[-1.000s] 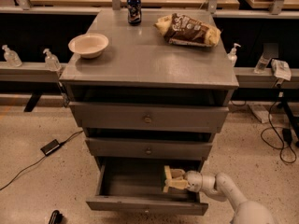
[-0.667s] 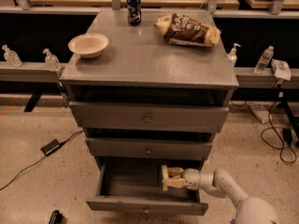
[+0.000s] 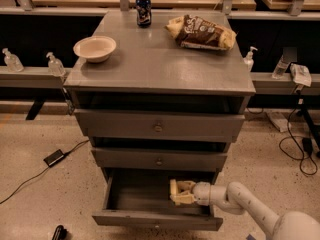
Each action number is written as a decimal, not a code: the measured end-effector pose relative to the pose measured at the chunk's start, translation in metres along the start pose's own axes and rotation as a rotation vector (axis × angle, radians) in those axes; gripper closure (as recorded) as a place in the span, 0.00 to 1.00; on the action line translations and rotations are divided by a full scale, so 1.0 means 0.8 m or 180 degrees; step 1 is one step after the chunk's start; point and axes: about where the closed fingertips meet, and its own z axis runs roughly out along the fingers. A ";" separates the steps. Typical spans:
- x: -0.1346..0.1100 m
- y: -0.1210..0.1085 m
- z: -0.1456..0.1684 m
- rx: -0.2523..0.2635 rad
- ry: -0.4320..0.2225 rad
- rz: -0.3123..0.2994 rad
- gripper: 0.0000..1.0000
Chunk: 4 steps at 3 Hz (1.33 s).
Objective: Place sponge into bottom drawer
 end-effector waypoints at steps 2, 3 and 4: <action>0.010 -0.006 0.007 0.0133 0.0083 0.0005 1.00; 0.040 -0.030 0.016 0.0191 0.0212 -0.0191 1.00; 0.064 -0.053 0.018 0.0323 0.0354 -0.0264 1.00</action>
Offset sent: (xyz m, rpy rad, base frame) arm 0.0031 0.0031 -0.0097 -0.0376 0.0055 -0.0317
